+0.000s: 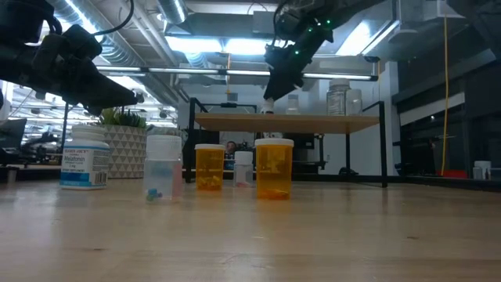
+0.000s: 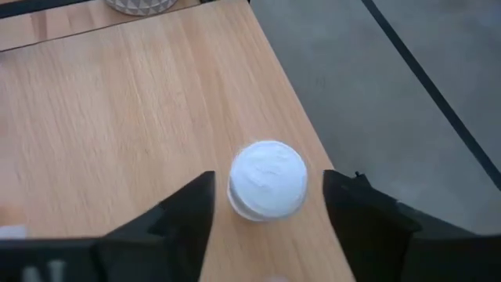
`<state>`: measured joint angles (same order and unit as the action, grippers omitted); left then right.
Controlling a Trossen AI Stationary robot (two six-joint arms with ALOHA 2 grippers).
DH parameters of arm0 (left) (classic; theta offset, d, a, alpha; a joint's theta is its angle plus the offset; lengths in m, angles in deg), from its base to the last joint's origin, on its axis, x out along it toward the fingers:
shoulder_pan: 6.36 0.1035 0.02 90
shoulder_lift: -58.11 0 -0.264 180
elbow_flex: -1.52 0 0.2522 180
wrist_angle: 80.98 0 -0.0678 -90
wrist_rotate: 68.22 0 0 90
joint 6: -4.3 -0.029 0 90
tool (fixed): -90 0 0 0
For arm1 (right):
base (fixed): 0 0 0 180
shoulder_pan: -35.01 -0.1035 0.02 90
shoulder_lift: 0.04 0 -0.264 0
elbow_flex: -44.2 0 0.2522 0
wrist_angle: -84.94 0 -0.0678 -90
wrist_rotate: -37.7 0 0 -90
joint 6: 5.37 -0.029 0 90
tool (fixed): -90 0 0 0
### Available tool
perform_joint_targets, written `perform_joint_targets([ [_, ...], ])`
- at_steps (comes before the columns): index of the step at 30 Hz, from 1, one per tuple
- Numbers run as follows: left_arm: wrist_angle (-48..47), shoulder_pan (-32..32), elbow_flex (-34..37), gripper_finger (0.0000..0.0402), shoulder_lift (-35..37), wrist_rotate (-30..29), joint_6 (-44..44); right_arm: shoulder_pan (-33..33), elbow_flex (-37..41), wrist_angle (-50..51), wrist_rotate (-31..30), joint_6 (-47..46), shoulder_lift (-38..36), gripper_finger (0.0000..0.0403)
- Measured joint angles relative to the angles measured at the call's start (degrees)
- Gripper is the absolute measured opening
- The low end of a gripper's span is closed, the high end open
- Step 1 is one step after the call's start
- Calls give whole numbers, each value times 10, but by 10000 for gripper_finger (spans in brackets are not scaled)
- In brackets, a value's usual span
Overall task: Pick and place medicine bottles onto shelf by color
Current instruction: Put the white pill bottle on the shelf, then put the transparent pill bottle on the shelf
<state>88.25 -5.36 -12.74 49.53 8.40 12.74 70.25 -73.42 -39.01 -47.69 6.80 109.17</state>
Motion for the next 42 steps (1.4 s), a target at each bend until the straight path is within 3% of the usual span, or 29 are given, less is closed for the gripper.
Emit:
perform_joint_targets([
  [4,0,0,0,98,0,2,0,0,-2,-3,0,-9,0,267],
  [11,0,0,0,98,0,2,0,-9,-73,-19,19,0,0,262],
  [14,0,0,0,98,0,2,0,-28,-109,-16,105,0,-1,259],
  [19,0,0,0,98,0,2,0,-77,-126,0,331,2,-2,258],
  [21,0,0,0,98,0,2,0,-106,-117,8,377,6,-2,258],
  [23,0,0,0,98,0,2,0,-139,-93,8,383,24,-2,258],
  [27,0,0,0,98,0,2,1,-202,-27,1,344,59,-1,258],
  [32,0,0,0,98,0,2,0,-260,81,-27,99,74,0,258],
  [34,0,0,0,98,0,2,0,-270,127,-56,31,60,0,258],
  [42,0,0,0,98,0,2,0,-271,255,-217,12,-15,0,258],
])
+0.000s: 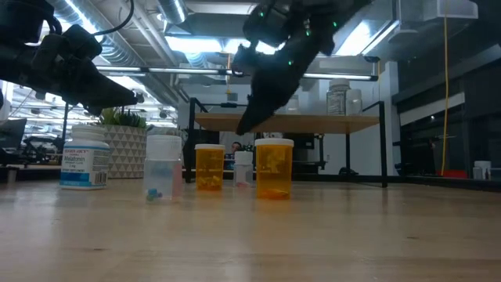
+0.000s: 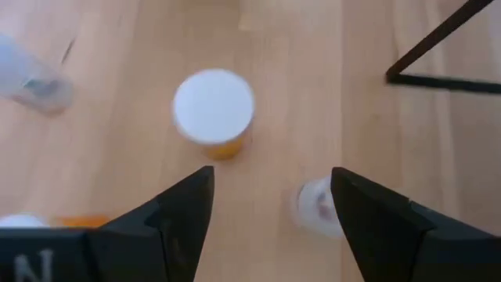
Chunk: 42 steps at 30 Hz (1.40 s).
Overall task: Pick and place medicine bottles onto shelf by color
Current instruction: Put the transparent pill bottle on the shelf
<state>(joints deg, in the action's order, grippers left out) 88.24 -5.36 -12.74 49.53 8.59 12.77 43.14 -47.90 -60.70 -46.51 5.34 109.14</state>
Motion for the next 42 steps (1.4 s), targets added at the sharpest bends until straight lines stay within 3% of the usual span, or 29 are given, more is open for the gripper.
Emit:
perform_joint_targets([
  [3,0,0,0,98,0,0,0,2,21,-48,-7,0,0,258],
  [8,0,0,0,98,0,0,0,1,51,-70,-75,3,0,258],
  [25,0,0,0,98,0,0,0,-2,72,-125,-96,0,21,258],
  [29,0,0,0,98,0,0,0,-10,72,-126,-149,-11,41,258],
  [34,0,0,0,98,0,0,0,-19,72,-127,-160,-22,42,258],
  [38,0,0,0,98,0,0,0,-26,71,-122,-159,-35,42,240],
  [42,0,0,0,98,0,0,0,-34,71,-122,-158,-60,42,197],
])
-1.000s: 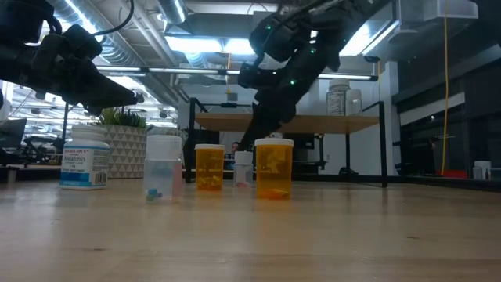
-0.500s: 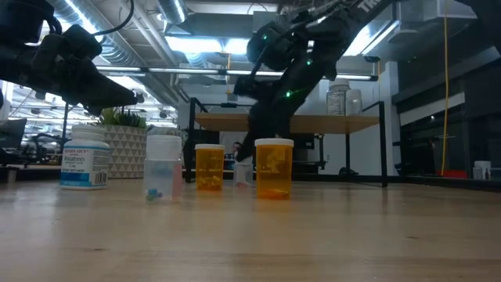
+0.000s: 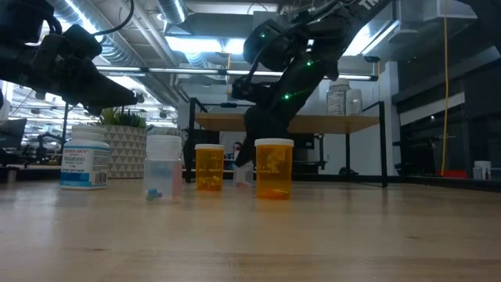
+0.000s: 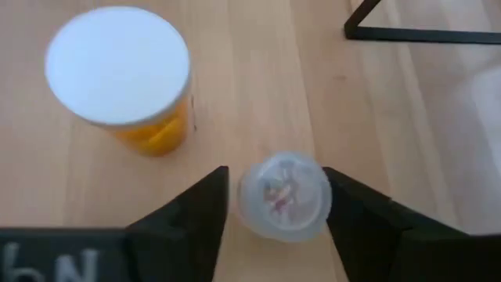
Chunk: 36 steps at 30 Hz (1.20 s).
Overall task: Pick and place medicine bottles onto shelf by color
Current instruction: Put the transparent pill bottle on the shelf
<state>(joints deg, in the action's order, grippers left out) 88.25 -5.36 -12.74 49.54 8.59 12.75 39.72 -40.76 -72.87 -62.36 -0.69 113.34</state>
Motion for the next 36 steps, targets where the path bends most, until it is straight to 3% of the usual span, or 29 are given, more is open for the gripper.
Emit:
perform_joint_targets([
  [4,0,0,0,98,0,0,0,-5,0,1,0,-22,0,141],
  [10,0,0,0,98,0,0,0,-15,-24,49,26,-73,-18,139],
  [15,-1,0,0,98,-1,0,0,-20,-100,159,27,-62,-59,139],
  [21,0,0,0,98,0,2,0,-4,-254,318,22,33,-122,139],
  [28,0,0,0,98,-1,2,0,91,-430,409,-58,83,-147,139],
  [36,0,0,0,98,-1,2,0,261,-443,447,-27,88,-146,139],
])
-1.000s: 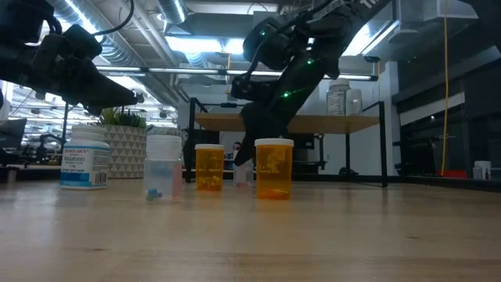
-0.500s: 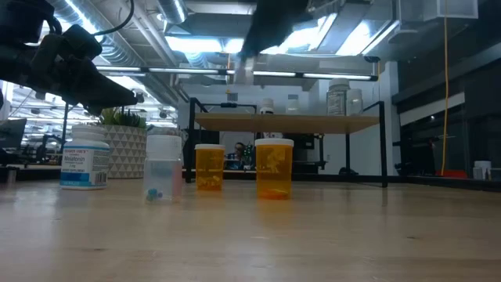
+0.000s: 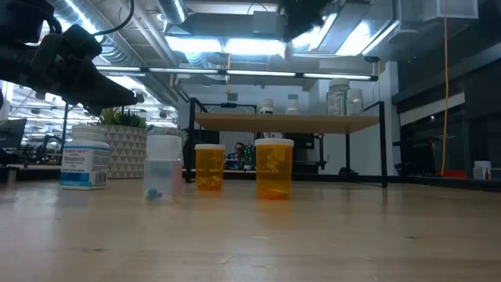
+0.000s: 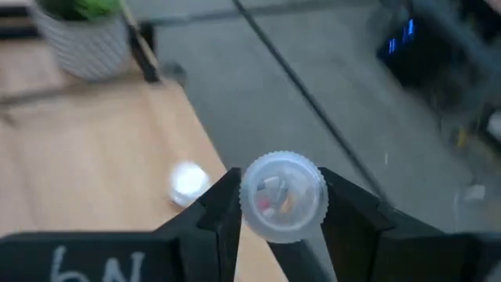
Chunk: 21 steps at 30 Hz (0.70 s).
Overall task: Pick and place medicine bottles onto shelf by color
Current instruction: Put the transparent pill bottle on the shelf
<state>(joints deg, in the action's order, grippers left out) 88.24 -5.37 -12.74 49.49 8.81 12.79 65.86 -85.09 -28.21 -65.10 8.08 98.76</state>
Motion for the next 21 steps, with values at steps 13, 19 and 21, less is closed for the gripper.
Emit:
perform_joint_targets([
  [13,0,0,0,98,0,0,0,137,164,-83,120,-37,3,139],
  [19,0,0,0,98,0,0,0,137,190,-87,155,-29,5,139],
  [21,0,0,0,98,0,0,0,137,195,-80,156,-29,6,139],
])
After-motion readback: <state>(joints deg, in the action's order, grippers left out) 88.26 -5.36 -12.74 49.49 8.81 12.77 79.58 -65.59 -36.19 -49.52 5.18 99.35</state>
